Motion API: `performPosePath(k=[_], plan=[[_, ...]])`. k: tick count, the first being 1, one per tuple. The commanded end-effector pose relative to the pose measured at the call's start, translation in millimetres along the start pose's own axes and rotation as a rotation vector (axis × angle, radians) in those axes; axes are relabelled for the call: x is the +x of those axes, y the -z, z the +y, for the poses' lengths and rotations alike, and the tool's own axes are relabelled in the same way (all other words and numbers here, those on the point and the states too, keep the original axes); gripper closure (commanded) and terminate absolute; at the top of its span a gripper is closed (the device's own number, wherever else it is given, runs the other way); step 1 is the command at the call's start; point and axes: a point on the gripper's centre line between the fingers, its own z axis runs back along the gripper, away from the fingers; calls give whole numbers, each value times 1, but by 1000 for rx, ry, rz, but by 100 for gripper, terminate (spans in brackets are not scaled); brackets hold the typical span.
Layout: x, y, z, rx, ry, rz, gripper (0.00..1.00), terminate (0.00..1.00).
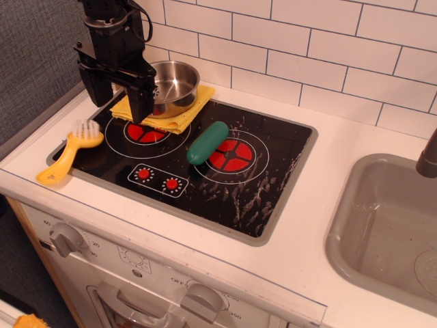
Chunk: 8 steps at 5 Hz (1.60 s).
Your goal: Move silver pot to front right side of stove top
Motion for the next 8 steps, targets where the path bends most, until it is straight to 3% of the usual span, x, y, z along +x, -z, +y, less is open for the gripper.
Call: performPosePath(k=[1,3,4,5,7,8], plan=[[0,0,0,0,0,0,0,0],[68,-31,-28,-61,63,-107,0,0],[96,-30,-36,-63,65,-123,0,0],[108,-10,-39,-47,56,-74,0,0],[98,26,-33,-13,20,45,0,0],[94,40,-28,5,15,65,100,0]])
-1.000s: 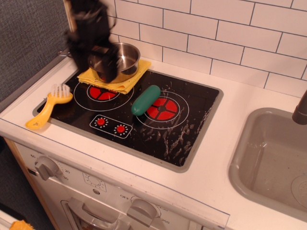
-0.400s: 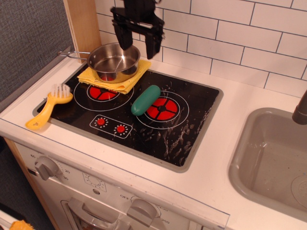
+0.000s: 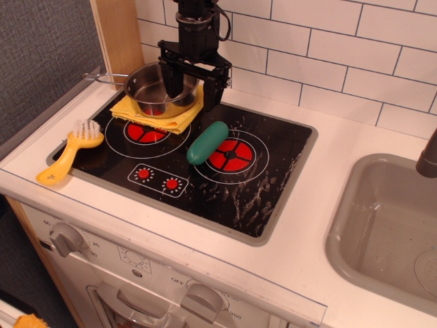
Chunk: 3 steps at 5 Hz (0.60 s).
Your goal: Move silver pot to front right side of stove top
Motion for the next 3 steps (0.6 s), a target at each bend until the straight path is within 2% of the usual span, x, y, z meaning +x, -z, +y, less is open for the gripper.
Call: performPosePath(k=[1,3], plan=[[2,-3,10,29,-11,-25,100,0],[3,-13,6,3,-10,-58,100,0]])
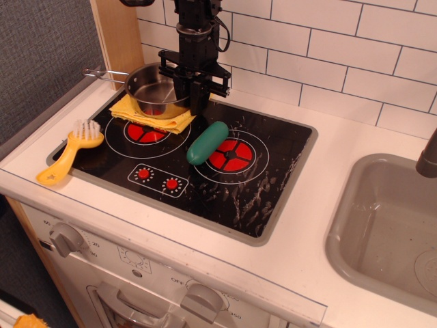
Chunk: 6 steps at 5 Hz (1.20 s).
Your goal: Move silver pot to front right side of stove top
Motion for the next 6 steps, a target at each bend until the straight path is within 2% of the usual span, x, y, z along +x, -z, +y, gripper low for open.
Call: performPosePath(k=[1,3,4,6], plan=[[5,-37,3,-23,-19,-102,100,0],[2,-86,-1,-77,-46,-220,100,0],[-5,-88,-4,-81,-42,-223,100,0],[-11,-61,2,-36,-39,-145,100,0]])
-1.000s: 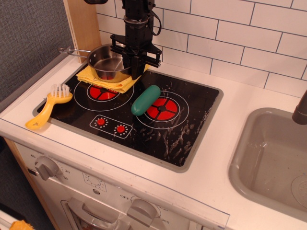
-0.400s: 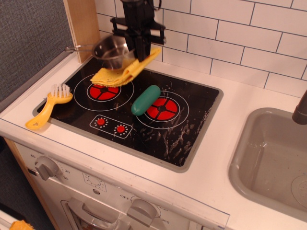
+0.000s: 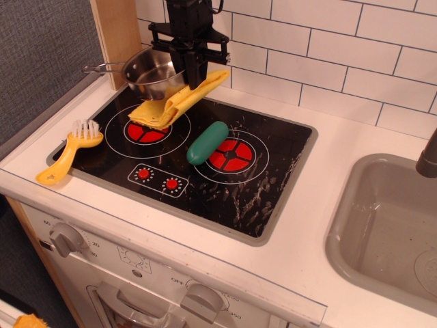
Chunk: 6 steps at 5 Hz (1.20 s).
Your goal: Move silver pot to front right side of stove top
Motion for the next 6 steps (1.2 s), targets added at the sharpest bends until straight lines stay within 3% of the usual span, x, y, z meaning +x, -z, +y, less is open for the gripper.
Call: performPosePath(k=[1,2,3,5,6], plan=[[-1,4,7,61,15,9,100,0],[-2,12,7,70,27,34,0,0],[0,13,5,73,45,33,0,0],[2,-15,1,67,63,-60,0,0],[3,-11,3,65,68,-43,0,0]])
